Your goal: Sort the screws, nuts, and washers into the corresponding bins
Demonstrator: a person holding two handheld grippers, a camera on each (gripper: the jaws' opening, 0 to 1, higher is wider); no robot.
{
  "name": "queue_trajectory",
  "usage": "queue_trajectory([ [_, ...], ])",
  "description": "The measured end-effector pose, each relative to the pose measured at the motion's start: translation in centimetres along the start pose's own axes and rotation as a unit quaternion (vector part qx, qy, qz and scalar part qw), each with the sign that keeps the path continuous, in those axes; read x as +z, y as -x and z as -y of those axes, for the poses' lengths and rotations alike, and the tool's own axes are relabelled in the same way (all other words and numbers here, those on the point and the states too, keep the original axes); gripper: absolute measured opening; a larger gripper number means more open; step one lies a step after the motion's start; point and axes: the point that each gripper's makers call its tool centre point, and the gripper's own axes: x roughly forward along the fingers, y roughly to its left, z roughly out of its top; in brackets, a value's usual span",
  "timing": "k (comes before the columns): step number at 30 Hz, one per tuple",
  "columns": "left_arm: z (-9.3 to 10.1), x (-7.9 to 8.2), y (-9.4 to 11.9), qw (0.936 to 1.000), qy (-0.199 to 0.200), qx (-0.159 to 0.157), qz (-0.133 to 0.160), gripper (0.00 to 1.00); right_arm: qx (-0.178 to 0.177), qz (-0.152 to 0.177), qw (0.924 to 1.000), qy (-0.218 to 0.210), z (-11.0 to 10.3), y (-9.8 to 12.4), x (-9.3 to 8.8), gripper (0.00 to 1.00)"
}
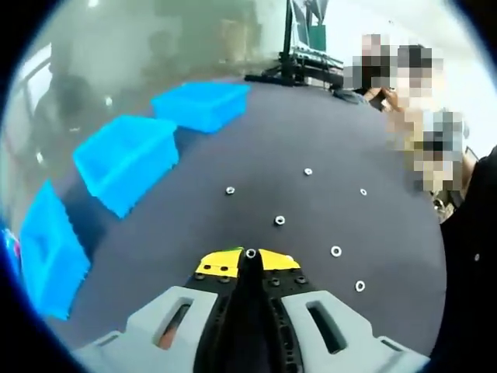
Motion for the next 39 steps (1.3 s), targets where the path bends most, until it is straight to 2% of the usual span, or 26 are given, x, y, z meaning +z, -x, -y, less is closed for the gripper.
queue_trajectory([
  [10, 0.1, -0.1, 0.4, 0.9988, 0.017, 0.018, 0.041, 0.06, -0.001, 0.005, 1.0000, -0.001, 0.0, 0.1, 0.2, 0.40],
  [13, 0.6, 0.0, 0.8, 0.9961, 0.050, 0.010, 0.072, 0.06, -0.003, 0.007, 1.0000, 0.004, 0.2, 0.1, 0.4, 0.40],
  [16, 0.3, -0.3, 1.6, 0.9928, 0.065, 0.033, 0.095, 0.06, -0.010, 0.014, 0.9998, 0.001, 0.6, 0.1, 0.9, 0.40],
  [17, 0.4, 0.1, 2.0, 0.9902, 0.072, 0.038, 0.114, 0.06, -0.013, 0.017, 0.9998, 0.000, 0.7, 0.1, 1.1, 0.40],
  [19, 0.5, 0.3, 2.7, 0.9873, 0.075, 0.042, 0.133, 0.06, -0.018, 0.023, 0.9996, -0.003, 1.0, 0.1, 1.3, 0.40],
  [25, 0.2, 1.2, 5.5, 0.9723, 0.091, 0.093, 0.194, 0.06, -0.025, 0.031, 0.9992, -0.004, 1.1, 0.2, 1.9, 0.40],
  [27, 0.0, 1.9, 6.9, 0.9611, 0.100, 0.116, 0.230, 0.06, -0.027, 0.033, 0.9991, -0.002, 1.1, 0.2, 2.2, 0.40],
  [29, -0.6, 2.0, 8.4, 0.9504, 0.102, 0.150, 0.253, 0.06, -0.029, 0.036, 0.9989, -0.002, 1.1, 0.3, 2.4, 0.40],
  [30, -0.6, 2.0, 8.9, 0.9466, 0.104, 0.158, 0.261, 0.06, -0.029, 0.036, 0.9989, -0.001, 1.2, 0.3, 2.5, 0.40],
  [32, -0.8, 1.7, 9.5, 0.9444, 0.099, 0.172, 0.262, 0.06, -0.030, 0.036, 0.9989, 0.001, 1.2, 0.3, 2.7, 0.40],
  [34, -1.1, 1.9, 10.4, 0.9379, 0.091, 0.192, 0.274, 0.06, -0.033, 0.038, 0.9987, 0.003, 1.3, 0.3, 3.0, 0.39],
  [36, -1.5, 2.2, 11.4, 0.9268, 0.104, 0.205, 0.297, 0.06, -0.035, 0.043, 0.9985, 0.002, 1.4, 0.4, 3.3, 0.39],
  [39, -2.3, 2.2, 12.5, 0.9188, 0.097, 0.232, 0.304, 0.06, -0.038, 0.047, 0.9982, 0.000, 1.5, 0.5, 3.6, 0.37],
])
